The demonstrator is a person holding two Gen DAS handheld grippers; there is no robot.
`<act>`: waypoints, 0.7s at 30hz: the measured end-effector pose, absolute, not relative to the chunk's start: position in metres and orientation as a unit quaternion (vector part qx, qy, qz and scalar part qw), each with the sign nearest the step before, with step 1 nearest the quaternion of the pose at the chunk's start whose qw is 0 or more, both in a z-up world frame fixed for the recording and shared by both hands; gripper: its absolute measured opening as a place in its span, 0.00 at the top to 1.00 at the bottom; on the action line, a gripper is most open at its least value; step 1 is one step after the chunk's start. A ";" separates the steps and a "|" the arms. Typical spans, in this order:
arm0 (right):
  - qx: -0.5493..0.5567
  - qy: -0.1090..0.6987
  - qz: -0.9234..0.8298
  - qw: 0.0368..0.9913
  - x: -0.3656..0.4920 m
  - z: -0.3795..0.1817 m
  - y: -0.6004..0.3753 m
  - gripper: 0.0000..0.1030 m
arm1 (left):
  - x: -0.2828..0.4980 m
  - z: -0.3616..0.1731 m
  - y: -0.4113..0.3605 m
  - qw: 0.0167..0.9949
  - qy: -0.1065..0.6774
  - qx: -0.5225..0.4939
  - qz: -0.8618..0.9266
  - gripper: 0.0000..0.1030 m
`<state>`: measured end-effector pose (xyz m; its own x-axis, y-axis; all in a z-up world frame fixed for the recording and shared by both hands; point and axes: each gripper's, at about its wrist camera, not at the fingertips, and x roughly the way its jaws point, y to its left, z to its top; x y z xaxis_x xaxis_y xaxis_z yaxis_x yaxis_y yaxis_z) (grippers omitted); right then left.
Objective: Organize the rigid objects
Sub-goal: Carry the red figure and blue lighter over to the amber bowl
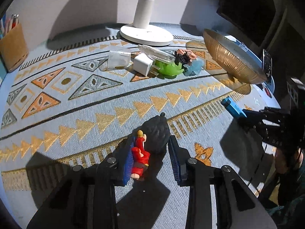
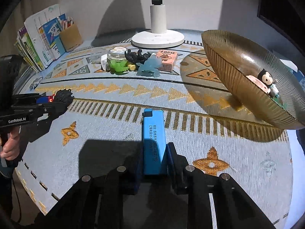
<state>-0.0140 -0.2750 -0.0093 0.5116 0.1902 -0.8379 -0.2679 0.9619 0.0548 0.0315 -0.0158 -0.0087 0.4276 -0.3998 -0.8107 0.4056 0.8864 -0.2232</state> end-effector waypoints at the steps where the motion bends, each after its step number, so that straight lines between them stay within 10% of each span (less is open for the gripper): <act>1: -0.050 0.475 0.127 0.869 -0.014 -0.009 -0.272 0.75 | 0.032 -0.009 -0.015 0.845 0.480 -0.003 -0.235 0.68; 4: -0.064 0.470 0.124 0.871 -0.014 -0.011 -0.264 0.66 | 0.029 -0.009 -0.016 0.849 0.478 0.002 -0.224 0.55; 21: -0.092 0.451 0.183 0.869 -0.020 -0.011 -0.226 0.77 | 0.022 -0.007 -0.046 0.864 0.466 0.062 -0.183 0.66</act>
<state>-0.0197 -0.2257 -0.0114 0.5265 0.2353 -0.8170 -0.4012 0.9160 0.0052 0.0225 -0.0456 -0.0072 0.4993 -0.2584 -0.8270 0.3738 0.9254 -0.0635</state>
